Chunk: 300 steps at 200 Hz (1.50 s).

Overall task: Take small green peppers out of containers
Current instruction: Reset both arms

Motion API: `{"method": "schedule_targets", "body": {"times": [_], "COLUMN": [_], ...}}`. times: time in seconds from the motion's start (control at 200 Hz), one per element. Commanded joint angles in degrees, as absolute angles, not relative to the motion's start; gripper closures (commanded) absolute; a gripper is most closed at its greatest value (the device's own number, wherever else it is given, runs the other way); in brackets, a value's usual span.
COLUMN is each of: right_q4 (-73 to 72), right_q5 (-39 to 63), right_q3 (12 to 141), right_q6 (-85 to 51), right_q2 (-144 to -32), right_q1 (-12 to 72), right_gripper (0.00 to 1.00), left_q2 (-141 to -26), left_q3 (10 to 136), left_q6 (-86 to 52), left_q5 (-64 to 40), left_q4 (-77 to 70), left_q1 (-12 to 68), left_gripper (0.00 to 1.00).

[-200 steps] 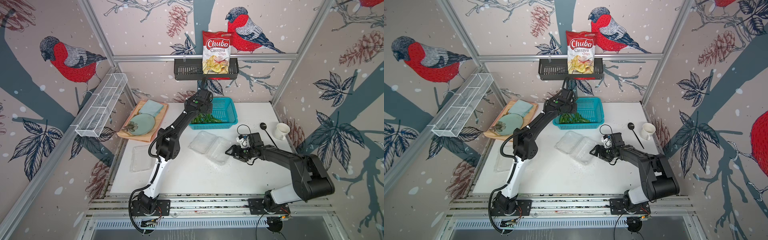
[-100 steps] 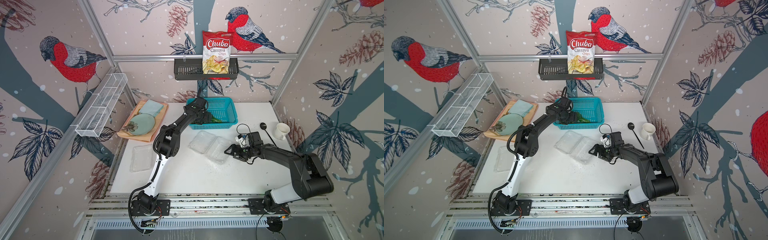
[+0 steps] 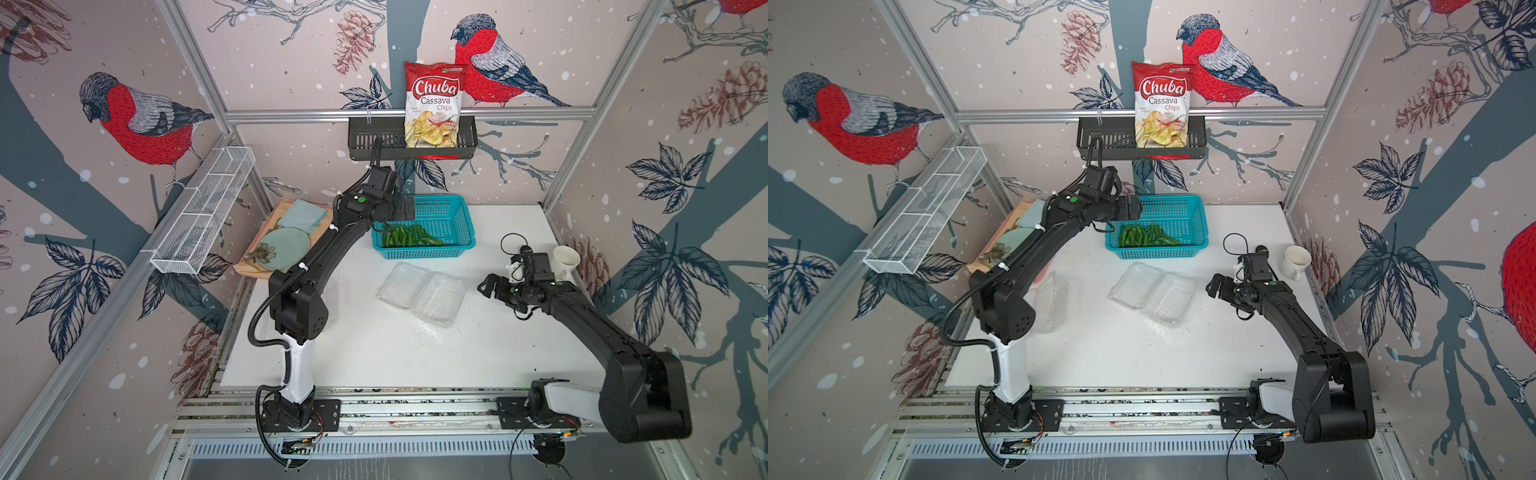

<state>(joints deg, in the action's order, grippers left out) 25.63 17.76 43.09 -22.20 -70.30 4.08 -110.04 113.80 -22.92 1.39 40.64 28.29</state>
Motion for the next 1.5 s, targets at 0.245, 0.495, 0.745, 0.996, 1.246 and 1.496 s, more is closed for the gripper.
{"method": "schedule_targets", "body": {"times": [0.245, 0.495, 0.745, 0.996, 1.246, 1.496], "right_q4": [13.43, -1.79, -18.1, -31.95, -47.07, -57.77], "right_q5": [6.82, -1.42, -4.18, -5.04, -9.53, -13.03], "right_q3": [43.9, 39.39, 29.25, 25.96, 26.08, 19.56], "right_q6": [-19.95, -14.67, -10.82, -9.68, -6.96, -4.06], "right_q2": [-69.89, -71.27, -72.82, -81.17, -86.66, -85.3], "right_q1": [-5.39, -5.54, -5.36, -4.38, -0.43, 2.76], "right_gripper": [0.01, 0.01, 0.01, 0.01, 0.01, 0.01], "left_q2": [-80.33, -63.81, -64.87, -81.43, -86.47, -85.88], "left_q3": [75.51, 44.77, 26.5, 23.41, 13.22, 15.16], "left_q6": [-29.17, -17.85, -12.46, -0.89, -2.47, -0.18], "left_q5": [17.89, 35.49, 33.21, 24.57, 11.09, 3.67], "left_q4": [29.8, 5.88, -18.29, -44.9, -71.41, -65.85], "left_q1": [20.08, 16.48, 10.79, 10.13, 1.9, 0.92], "left_gripper": [0.03, 0.01, 0.0, 0.0, 0.0, 0.0]}}
